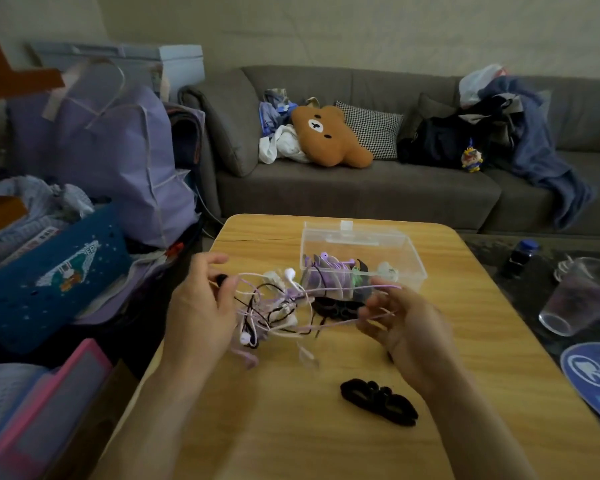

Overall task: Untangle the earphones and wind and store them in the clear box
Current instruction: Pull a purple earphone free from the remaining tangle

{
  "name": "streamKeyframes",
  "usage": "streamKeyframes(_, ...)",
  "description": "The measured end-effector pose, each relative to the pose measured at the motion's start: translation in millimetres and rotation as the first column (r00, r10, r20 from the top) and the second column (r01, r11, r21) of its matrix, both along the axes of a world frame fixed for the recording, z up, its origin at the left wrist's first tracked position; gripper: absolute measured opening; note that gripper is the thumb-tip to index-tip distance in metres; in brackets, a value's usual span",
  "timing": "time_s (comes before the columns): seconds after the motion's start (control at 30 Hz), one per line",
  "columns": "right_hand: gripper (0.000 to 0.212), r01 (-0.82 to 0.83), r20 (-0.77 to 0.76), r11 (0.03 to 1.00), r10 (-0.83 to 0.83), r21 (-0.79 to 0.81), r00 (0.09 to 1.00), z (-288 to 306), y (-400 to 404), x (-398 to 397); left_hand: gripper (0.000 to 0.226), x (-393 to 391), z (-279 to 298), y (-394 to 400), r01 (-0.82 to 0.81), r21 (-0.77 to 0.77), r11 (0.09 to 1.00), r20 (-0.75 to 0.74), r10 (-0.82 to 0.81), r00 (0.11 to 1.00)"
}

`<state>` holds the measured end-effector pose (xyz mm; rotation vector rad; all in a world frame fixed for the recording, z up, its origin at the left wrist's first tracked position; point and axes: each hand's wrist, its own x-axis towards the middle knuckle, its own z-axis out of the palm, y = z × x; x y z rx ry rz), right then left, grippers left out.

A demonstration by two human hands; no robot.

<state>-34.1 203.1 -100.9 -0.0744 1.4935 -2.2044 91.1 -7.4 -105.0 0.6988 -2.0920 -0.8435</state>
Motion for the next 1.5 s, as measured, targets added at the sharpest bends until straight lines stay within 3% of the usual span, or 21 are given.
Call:
streamKeyframes(0.17, 0.018, -0.019, 0.079, 1.0, 0.019, -0.001, 0.997, -7.5, 3.1, -4.3, 0.023, -2.8, -4.2, -3.9, -0.092, 0.092, 0.992, -0.101, 0.101, 0.99)
streamKeyframes(0.37, 0.047, -0.036, 0.194, 0.999, 0.038, -0.015, 0.98, -3.5, 8.7, -4.1, 0.024, -5.3, -11.3, -15.9, -0.133, 0.214, 0.968, -0.177, 0.172, 0.969)
streamKeyframes(0.5, 0.059, -0.027, 0.335, 0.99, 0.072, -0.137, 0.94, 0.7, 19.9, -7.1, 0.022, -3.8, -13.7, -26.4, -0.164, 0.256, 0.953, -0.254, 0.23, 0.939)
streamKeyframes(0.67, 0.058, -0.02, 0.388, 0.961, 0.13, -0.277, 0.912, 1.1, 30.3, -8.4, 0.023, -9.3, -21.3, -34.5, -0.182, 0.321, 0.929, -0.193, 0.252, 0.948)
streamKeyframes(0.77, 0.063, -0.02, 0.376, 0.941, 0.153, -0.337, 0.914, 0.4, 29.6, -7.6, 0.026, -13.9, -18.1, -29.1, -0.176, 0.376, 0.91, -0.038, 0.205, 0.978)
streamKeyframes(0.83, 0.071, -0.063, 0.327, 0.943, 0.176, -0.327, 0.929, 0.0, 28.5, -5.9, 0.033, -15.2, -15.5, -18.7, -0.227, 0.321, 0.92, 0.085, 0.211, 0.974)
streamKeyframes(0.87, 0.073, -0.097, 0.292, 0.944, 0.194, -0.316, 0.937, 1.0, 27.7, -5.1, 0.037, -14.9, -12.7, -7.8, -0.236, 0.24, 0.941, 0.069, 0.226, 0.972)
streamKeyframes(0.9, 0.076, -0.135, 0.255, 0.946, 0.213, -0.294, 0.943, 2.4, 27.1, -4.0, 0.04, -13.6, -7.9, 8.5, -0.2, 0.135, 0.97, -0.019, 0.205, 0.979)
streamKeyframes(0.97, 0.081, -0.222, 0.164, 0.952, 0.259, -0.21, 0.952, 5.2, 25.7, -3.6, 0.043, -13.1, 3.0, 50.9, 0.023, -0.064, 0.998, -0.195, -0.035, 0.98)
streamKeyframes(1.03, 0.085, -0.301, 0.062, 0.946, 0.31, -0.122, 0.949, 8.2, 25.8, -3.0, 0.055, -16.6, 6.3, 88.4, 0.324, -0.135, 0.936, -0.119, -0.34, 0.933)
streamKeyframes(1.1, 0.088, -0.36, -0.02, 0.931, 0.359, -0.061, 0.933, 10.7, 27.2, -1.5, 0.071, -24.2, 0.0, 106.3, 0.478, -0.052, 0.877, 0.063, -0.475, 0.878)
streamKeyframes(1.17, 0.092, -0.396, -0.092, 0.918, 0.395, 0.007, 0.914, 11.8, 29.4, -0.7, 0.069, -30.7, -10.6, 100.4, 0.502, 0.042, 0.864, 0.204, -0.499, 0.842)
streamKeyframes(1.27, 0.089, -0.34, -0.168, 0.932, 0.358, 0.126, 0.918, 12.2, 31.2, -2.7, 0.032, -35.6, -15.9, 80.8, 0.524, -0.007, 0.851, 0.308, -0.497, 0.811)
streamKeyframes(1.4, 0.068, -0.131, -0.127, 0.99, 0.125, -0.044, 0.984, 19.0, 31.0, -5.9, 0.014, -35.4, -20.3, 64.4, 0.521, -0.022, 0.853, 0.361, -0.479, 0.8)
streamKeyframes(1.5, 0.049, -0.077, -0.108, 0.991, 0.065, -0.112, 0.992, 23.6, 36.4, -7.1, 0.009, -33.9, -25.0, 53.0, 0.469, -0.066, 0.88, 0.387, -0.411, 0.826)
